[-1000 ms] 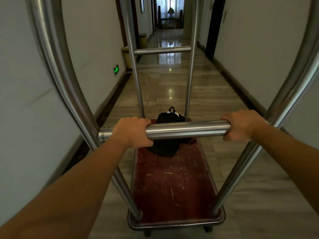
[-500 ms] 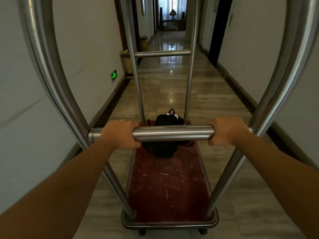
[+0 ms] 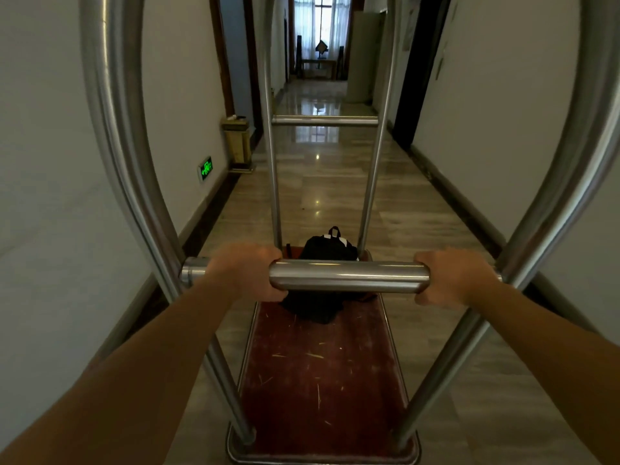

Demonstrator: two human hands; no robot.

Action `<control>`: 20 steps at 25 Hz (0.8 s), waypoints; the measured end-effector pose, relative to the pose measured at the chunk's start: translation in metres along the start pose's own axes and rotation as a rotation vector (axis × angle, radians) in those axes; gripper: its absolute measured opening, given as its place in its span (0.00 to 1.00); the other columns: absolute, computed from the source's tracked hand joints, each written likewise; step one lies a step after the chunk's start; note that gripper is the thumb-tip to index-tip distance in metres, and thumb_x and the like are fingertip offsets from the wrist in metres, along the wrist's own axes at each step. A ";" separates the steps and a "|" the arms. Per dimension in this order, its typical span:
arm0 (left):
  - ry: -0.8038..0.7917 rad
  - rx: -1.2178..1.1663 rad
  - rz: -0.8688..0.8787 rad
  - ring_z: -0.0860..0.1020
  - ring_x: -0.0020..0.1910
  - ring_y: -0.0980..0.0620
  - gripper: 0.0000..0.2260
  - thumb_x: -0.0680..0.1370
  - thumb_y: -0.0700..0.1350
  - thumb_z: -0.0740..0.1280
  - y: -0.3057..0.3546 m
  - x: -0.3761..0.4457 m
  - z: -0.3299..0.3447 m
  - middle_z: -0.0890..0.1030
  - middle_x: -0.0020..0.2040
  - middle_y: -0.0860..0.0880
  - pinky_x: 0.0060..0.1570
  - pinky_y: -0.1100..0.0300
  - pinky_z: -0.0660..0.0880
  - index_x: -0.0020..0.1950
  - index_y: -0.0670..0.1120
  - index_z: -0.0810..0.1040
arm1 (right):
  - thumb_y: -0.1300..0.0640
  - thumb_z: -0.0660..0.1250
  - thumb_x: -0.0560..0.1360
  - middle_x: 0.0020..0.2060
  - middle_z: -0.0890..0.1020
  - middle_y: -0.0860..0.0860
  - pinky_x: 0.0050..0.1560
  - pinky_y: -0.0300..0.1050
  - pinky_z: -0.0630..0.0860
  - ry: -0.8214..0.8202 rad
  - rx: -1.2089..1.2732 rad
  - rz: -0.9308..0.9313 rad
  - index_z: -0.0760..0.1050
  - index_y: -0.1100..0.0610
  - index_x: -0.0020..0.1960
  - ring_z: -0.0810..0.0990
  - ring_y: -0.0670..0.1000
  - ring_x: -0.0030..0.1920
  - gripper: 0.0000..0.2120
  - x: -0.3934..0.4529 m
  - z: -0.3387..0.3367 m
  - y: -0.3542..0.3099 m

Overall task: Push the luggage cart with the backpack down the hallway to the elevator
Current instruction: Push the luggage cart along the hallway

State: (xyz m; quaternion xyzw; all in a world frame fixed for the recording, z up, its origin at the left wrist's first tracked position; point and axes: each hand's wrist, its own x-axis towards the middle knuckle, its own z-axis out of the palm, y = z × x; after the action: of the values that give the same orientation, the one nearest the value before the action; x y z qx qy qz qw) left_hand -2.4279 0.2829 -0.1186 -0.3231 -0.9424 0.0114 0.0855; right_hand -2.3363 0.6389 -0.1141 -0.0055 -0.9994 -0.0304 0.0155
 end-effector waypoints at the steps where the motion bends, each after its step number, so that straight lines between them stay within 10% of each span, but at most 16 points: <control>1: 0.011 0.003 0.012 0.70 0.35 0.56 0.19 0.63 0.67 0.66 -0.014 0.016 0.006 0.77 0.38 0.58 0.35 0.58 0.64 0.48 0.58 0.75 | 0.35 0.67 0.55 0.30 0.72 0.39 0.30 0.41 0.64 -0.013 -0.015 0.008 0.65 0.39 0.38 0.69 0.39 0.30 0.17 0.017 0.000 -0.002; 20: 0.028 0.006 -0.013 0.67 0.29 0.56 0.18 0.59 0.68 0.66 -0.250 0.413 0.086 0.67 0.30 0.59 0.34 0.57 0.65 0.42 0.60 0.72 | 0.33 0.63 0.55 0.30 0.74 0.42 0.34 0.46 0.72 0.036 -0.009 0.015 0.67 0.40 0.41 0.73 0.46 0.32 0.19 0.450 0.015 0.035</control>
State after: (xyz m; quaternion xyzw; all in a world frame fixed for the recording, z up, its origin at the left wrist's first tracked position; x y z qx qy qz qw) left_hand -2.9144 0.3403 -0.1205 -0.3170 -0.9431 0.0093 0.0997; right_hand -2.7863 0.6795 -0.1131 -0.0123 -0.9988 -0.0349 0.0336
